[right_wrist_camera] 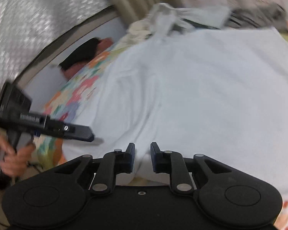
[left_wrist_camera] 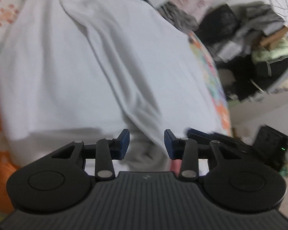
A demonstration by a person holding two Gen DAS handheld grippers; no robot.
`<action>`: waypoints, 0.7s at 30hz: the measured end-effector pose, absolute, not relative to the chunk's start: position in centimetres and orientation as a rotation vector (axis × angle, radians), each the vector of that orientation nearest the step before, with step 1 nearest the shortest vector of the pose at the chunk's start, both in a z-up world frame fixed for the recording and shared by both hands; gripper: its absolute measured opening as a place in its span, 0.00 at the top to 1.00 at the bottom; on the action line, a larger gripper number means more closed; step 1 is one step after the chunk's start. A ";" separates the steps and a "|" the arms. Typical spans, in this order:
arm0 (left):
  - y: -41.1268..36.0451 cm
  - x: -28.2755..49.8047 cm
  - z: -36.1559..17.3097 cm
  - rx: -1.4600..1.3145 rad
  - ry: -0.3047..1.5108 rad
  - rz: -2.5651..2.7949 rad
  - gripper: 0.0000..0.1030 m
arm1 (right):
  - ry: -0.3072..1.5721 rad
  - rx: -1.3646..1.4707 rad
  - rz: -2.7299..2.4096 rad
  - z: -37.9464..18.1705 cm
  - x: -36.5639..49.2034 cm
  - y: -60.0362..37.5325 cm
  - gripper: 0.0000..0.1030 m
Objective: Fold clothes
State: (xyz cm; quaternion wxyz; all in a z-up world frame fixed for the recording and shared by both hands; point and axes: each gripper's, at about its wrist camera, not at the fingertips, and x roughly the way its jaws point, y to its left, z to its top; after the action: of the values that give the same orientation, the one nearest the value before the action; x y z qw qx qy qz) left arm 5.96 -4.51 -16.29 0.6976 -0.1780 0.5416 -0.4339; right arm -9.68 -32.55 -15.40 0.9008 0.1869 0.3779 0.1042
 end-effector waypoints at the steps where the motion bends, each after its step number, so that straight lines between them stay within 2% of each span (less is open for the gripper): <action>1: -4.9 5.6 -16.3 -0.388 1.216 -1.001 0.59 | 0.796 0.380 0.218 -15.6 -9.3 -32.3 0.78; 9: -7.7 4.7 -17.7 -0.347 1.264 -1.046 0.48 | 0.845 0.486 0.190 -17.9 -7.5 -32.5 0.76; 11: -7.9 4.6 -18.2 -0.331 1.305 -1.045 0.50 | 0.845 0.494 0.193 -18.4 -7.7 -32.3 0.76; 12: -7.9 4.5 -18.3 -0.316 1.306 -1.038 0.55 | 0.845 0.506 0.194 -18.5 -7.7 -32.3 0.76; 13: -7.9 4.4 -18.3 -0.300 1.297 -1.029 0.75 | 0.846 0.518 0.195 -18.7 -7.6 -32.3 0.76; 15: -7.4 4.5 -17.7 -0.279 1.260 -1.002 0.95 | 0.836 0.559 0.206 -18.9 -7.5 -32.2 0.75; 21: -4.0 6.4 -15.0 -0.282 1.079 -0.798 0.98 | 0.833 0.557 0.206 -19.1 -7.1 -31.6 0.69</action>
State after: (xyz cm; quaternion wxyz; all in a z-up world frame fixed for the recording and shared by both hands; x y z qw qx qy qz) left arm 6.41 -4.04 -14.96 0.7740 -0.1301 0.4981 -0.3685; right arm -7.11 -31.65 -19.12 0.8721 0.2664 0.3985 0.0984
